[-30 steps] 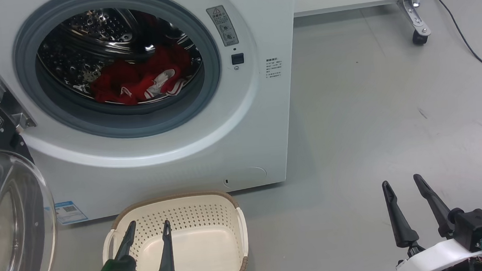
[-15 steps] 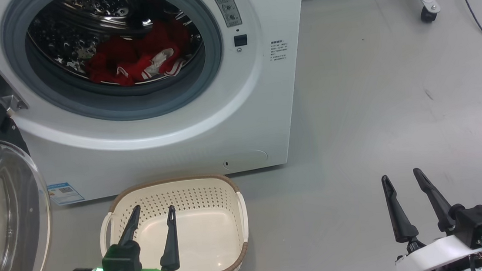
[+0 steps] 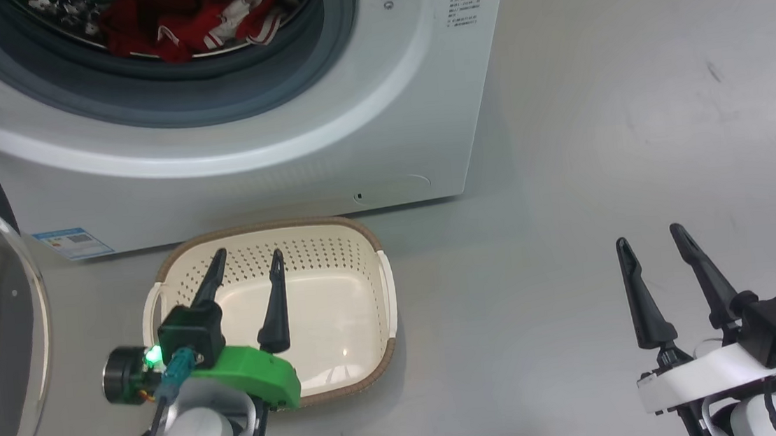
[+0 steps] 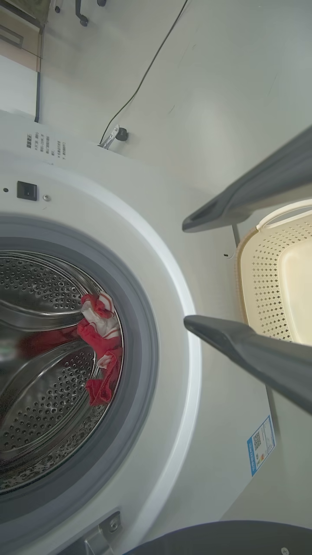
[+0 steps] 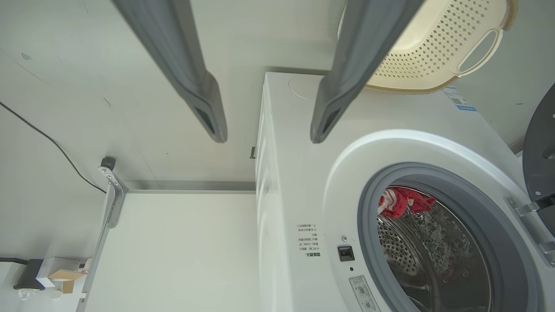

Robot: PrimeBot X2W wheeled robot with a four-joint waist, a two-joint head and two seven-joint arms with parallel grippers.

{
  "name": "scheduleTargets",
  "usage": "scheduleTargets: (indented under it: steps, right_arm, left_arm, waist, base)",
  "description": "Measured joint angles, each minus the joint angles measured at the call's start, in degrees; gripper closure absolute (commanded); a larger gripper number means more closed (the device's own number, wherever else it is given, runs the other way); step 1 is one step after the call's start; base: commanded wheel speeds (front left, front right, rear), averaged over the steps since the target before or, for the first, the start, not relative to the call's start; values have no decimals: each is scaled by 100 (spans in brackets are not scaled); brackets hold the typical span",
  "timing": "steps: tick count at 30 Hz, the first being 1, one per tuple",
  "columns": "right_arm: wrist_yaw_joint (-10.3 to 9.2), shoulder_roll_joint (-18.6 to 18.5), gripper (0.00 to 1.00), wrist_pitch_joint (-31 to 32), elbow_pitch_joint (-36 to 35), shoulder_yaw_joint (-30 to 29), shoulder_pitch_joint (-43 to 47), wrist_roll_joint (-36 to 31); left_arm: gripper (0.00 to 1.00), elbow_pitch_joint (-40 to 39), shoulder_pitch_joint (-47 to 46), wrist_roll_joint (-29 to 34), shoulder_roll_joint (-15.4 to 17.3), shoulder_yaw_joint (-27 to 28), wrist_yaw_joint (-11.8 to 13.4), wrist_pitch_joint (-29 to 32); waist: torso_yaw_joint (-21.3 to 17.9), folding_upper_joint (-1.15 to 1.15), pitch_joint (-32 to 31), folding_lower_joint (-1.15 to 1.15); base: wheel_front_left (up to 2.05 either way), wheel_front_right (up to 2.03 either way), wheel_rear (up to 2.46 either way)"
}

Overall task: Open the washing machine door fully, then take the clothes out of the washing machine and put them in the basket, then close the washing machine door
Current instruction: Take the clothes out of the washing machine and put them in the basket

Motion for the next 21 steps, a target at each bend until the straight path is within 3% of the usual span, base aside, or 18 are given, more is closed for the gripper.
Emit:
scheduleTargets:
  steps: [12,21]
  right_arm:
    - [36,-1,0,-1,-401,13,-672,1]
    - [37,2,0,0,-438,62,-1143,159]
  left_arm:
    - [0,366,-1725,-121,-23,136,-101,604]
    - [0,461,-3281,-79,396,299,-325,1439]
  waist:
    - [11,0,952,0]
    - [-133,0,1669,0]
  base:
    - [0,0,0]
    - [0,0,0]
